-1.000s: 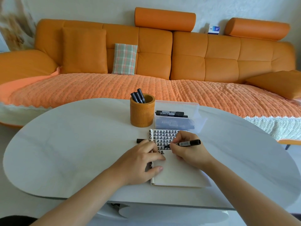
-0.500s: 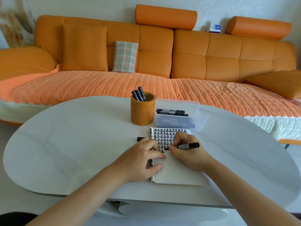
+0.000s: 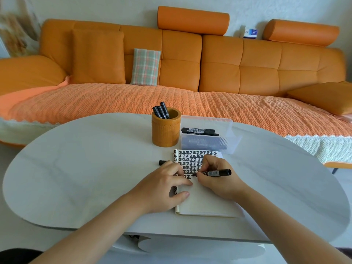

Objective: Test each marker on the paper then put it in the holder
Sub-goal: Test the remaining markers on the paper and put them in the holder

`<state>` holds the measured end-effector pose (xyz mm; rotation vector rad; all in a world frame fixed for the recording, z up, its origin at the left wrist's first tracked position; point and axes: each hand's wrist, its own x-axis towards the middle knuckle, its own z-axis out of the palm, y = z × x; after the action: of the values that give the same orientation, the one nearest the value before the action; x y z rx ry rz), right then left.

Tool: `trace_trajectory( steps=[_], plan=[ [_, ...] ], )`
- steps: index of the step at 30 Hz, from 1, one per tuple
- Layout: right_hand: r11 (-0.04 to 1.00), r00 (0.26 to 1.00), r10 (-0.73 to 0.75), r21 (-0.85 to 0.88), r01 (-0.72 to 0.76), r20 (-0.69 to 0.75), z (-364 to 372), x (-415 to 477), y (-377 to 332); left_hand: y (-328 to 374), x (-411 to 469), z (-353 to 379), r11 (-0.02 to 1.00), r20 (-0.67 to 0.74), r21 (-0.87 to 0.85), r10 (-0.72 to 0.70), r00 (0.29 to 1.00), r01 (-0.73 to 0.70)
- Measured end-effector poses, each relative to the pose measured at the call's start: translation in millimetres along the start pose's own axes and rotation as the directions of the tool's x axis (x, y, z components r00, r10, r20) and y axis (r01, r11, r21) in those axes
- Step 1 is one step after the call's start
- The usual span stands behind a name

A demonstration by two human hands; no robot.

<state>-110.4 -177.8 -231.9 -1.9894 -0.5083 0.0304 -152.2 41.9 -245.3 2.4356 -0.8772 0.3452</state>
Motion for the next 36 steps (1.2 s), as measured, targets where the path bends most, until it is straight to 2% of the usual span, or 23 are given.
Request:
trace_trajectory(
  steps=[3,14,18,29,32,36],
  plan=[
    [1.0,0.999,0.004,0.027,-0.005,0.04,-1.5,0.2,-0.3,0.2,0.4,0.1,1.0,0.002,-0.004,0.001,1.0,-0.001],
    [1.0,1.0,-0.006,0.03,0.006,-0.006,-0.5,0.0,-1.0,-0.1,-0.3,0.7,1.0,-0.011,-0.006,0.0,1.0,0.0],
    [0.999,0.998,-0.038,0.021,0.037,0.055,-1.1,-1.4,-1.8,0.1,0.0,0.5,1.0,-0.009,-0.007,-0.004,1.0,0.004],
    [1.0,0.998,0.009,0.029,-0.011,0.07,-2.3,0.8,-6.8,-0.5,-0.7,1.6,1.0,-0.022,-0.008,0.01,1.0,-0.01],
    [0.996,1.0,0.012,0.089,-0.013,0.018,-2.1,1.4,-8.4,-1.0,-0.2,1.4,1.0,-0.018,-0.006,0.007,1.0,-0.007],
    [0.956,0.992,0.106,0.281,-0.083,-0.067,-6.8,3.2,-7.5,-1.0,2.4,-0.1,1.0,-0.001,0.015,0.013,1.0,-0.013]
  ],
)
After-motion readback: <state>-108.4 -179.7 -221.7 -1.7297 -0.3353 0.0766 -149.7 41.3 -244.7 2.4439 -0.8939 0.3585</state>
